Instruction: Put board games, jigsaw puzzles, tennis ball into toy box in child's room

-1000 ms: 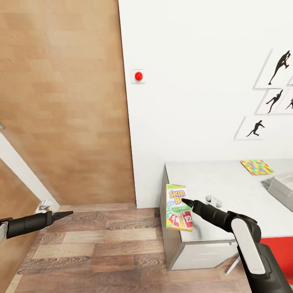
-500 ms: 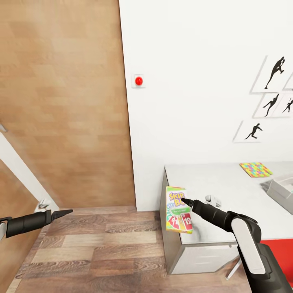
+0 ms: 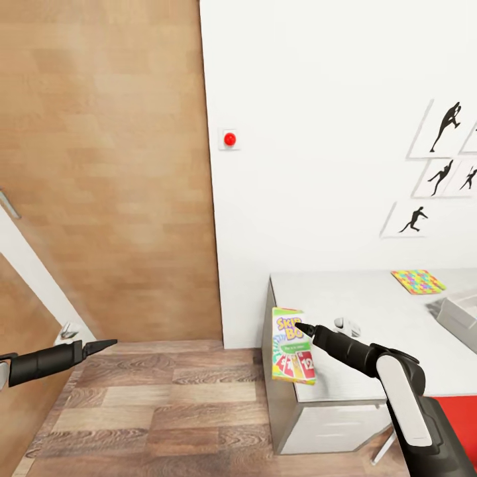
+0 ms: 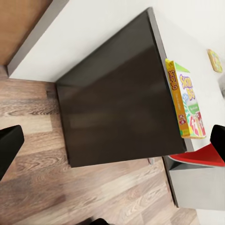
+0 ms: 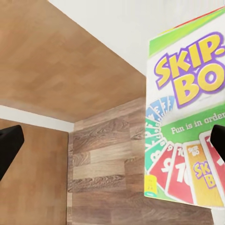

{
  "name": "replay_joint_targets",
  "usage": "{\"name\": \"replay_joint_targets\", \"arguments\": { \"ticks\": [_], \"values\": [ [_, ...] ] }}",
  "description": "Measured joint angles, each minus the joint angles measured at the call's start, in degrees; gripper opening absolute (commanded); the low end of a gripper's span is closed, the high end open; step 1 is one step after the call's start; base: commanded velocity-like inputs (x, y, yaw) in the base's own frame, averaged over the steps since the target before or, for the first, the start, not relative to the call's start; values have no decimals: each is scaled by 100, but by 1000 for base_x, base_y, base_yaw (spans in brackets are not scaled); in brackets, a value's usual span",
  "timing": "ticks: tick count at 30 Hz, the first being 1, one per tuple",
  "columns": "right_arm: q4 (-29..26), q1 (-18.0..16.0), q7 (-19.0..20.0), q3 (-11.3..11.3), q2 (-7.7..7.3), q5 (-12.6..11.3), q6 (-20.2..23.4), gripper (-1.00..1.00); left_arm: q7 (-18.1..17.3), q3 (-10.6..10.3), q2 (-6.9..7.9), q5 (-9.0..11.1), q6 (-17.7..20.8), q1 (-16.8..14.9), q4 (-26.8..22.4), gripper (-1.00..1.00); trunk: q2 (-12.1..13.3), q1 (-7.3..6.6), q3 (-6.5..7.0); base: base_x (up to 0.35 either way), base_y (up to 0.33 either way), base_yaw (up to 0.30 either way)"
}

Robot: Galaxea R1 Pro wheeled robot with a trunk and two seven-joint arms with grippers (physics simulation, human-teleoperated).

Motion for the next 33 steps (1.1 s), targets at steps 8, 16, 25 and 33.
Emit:
{"name": "replay_joint_targets", "arguments": {
  "ticks": [8,16,25,33],
  "values": [
    [3,0,-2,0,3,8,-7,100,-25,7,-5,9,-12,0,17,100,0,0,75,0,0,63],
    [6,0,-7,0,34,19,-9,100,-40,13,-5,3,-14,1,19,100,0,0,151,0,0,63],
    [12,0,-15,8,57,34,-16,100,-44,10,-5,17,-14,2,19,100,0,0,236,0,0,65],
    [21,0,-20,9,60,39,-17,100,-37,13,-4,16,-16,0,19,100,1,0,311,0,0,74]
  ]
}}
